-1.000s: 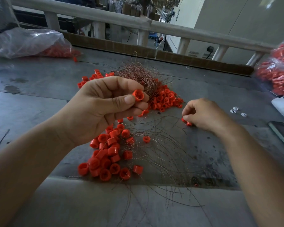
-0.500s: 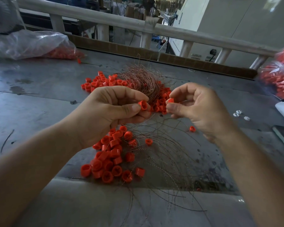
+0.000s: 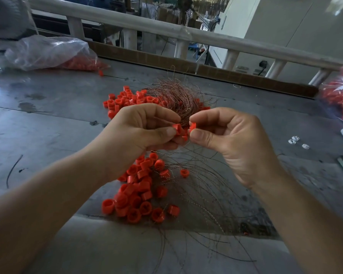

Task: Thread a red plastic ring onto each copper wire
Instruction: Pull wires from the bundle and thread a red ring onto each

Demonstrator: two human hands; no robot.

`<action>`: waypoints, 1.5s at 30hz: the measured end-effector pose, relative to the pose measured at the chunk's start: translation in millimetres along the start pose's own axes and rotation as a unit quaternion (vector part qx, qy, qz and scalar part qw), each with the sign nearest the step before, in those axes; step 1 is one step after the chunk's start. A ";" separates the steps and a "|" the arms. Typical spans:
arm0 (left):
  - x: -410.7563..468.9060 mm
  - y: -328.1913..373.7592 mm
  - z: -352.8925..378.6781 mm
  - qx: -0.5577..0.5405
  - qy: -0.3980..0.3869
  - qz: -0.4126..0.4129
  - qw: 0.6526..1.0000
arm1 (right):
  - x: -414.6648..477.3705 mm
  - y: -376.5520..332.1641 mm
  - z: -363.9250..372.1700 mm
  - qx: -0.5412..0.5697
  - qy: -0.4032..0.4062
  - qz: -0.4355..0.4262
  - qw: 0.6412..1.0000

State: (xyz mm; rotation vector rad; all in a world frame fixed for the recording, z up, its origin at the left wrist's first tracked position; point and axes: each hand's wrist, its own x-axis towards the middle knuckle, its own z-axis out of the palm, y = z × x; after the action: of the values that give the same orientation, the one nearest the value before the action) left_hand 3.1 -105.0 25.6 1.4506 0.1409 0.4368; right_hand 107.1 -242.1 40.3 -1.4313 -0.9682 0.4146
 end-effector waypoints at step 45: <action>-5.1 3.3 3.3 0.003 -0.052 -0.050 0.997 | -7.0 7.5 5.7 -0.145 -0.009 -0.127 0.981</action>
State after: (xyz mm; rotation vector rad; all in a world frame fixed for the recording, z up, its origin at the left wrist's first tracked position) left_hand -1.1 -109.7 28.4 1.4631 0.1305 0.2781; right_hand 101.0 -242.6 30.4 -1.5401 -1.2466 0.0983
